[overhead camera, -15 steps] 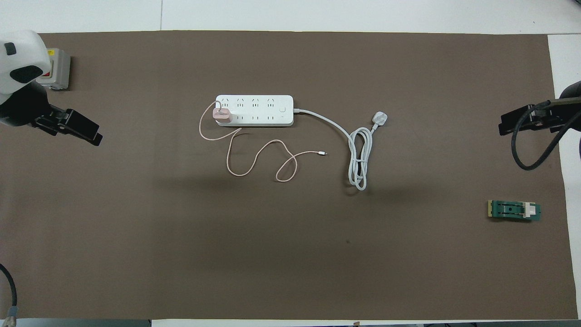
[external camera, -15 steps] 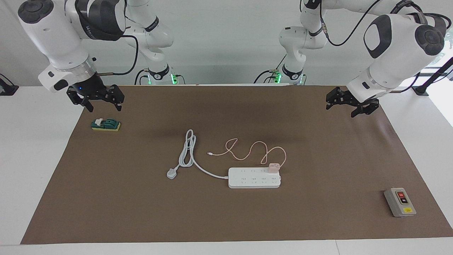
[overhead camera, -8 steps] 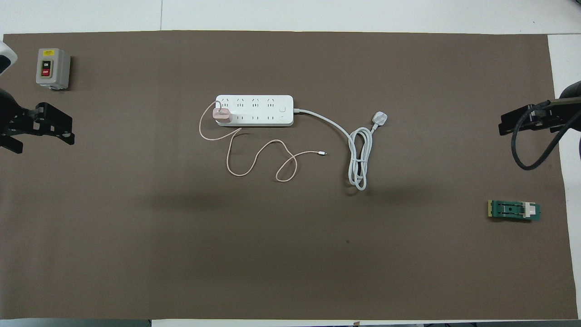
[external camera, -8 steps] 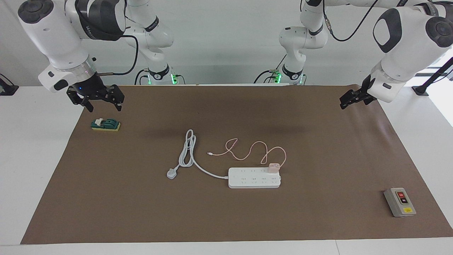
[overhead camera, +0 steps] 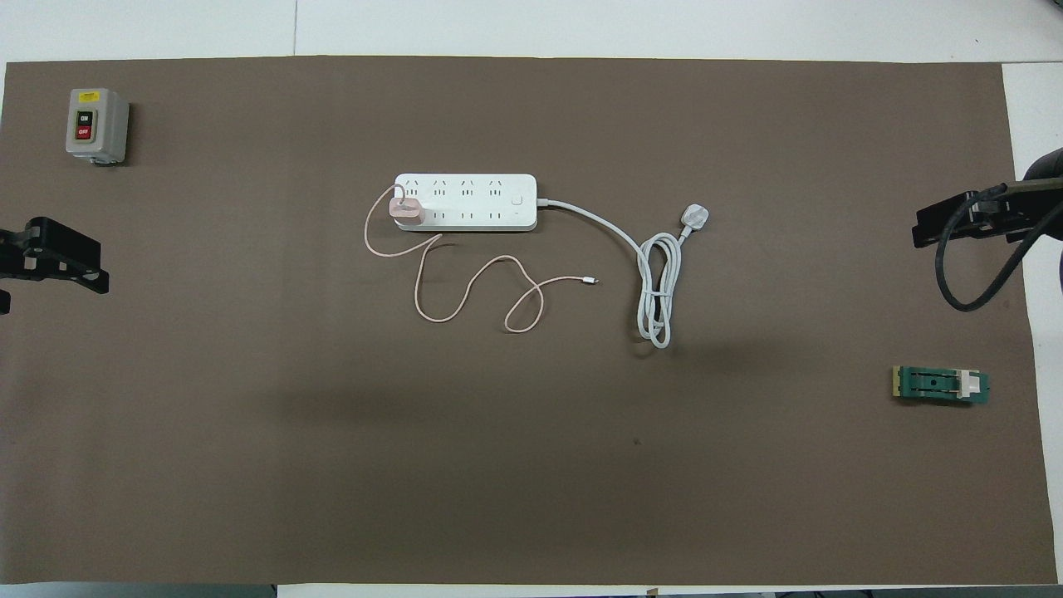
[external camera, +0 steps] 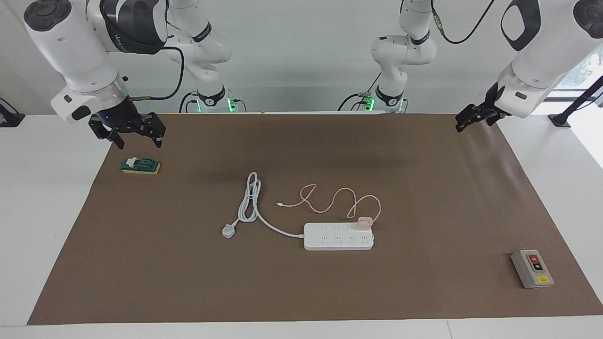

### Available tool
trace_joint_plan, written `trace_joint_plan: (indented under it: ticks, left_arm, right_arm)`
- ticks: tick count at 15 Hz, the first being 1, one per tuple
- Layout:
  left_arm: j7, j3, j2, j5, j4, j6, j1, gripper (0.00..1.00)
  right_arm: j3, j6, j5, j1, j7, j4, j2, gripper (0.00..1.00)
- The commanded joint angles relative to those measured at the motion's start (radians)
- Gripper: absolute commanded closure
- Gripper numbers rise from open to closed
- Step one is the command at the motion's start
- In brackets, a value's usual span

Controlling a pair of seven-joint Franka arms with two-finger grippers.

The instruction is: Plug charger into power strip

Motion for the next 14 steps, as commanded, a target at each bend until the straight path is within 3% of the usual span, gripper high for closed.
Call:
trace_joint_plan:
  ticks: [1, 14]
  left_arm:
    - [-0.01, -0.01, -0.086, 0.015, -0.12, 0.062, 0.029, 0.0]
    - [0.005, -0.134, -0.051, 0.009, -0.138, 0.139, 0.138, 0.0]
  right_arm:
    - [0.01, 0.002, -0.016, -0.01, -0.02, -0.032, -0.028, 0.0]
    - [0.01, 0.002, -0.016, -0.01, -0.02, -0.032, -0.028, 0.0]
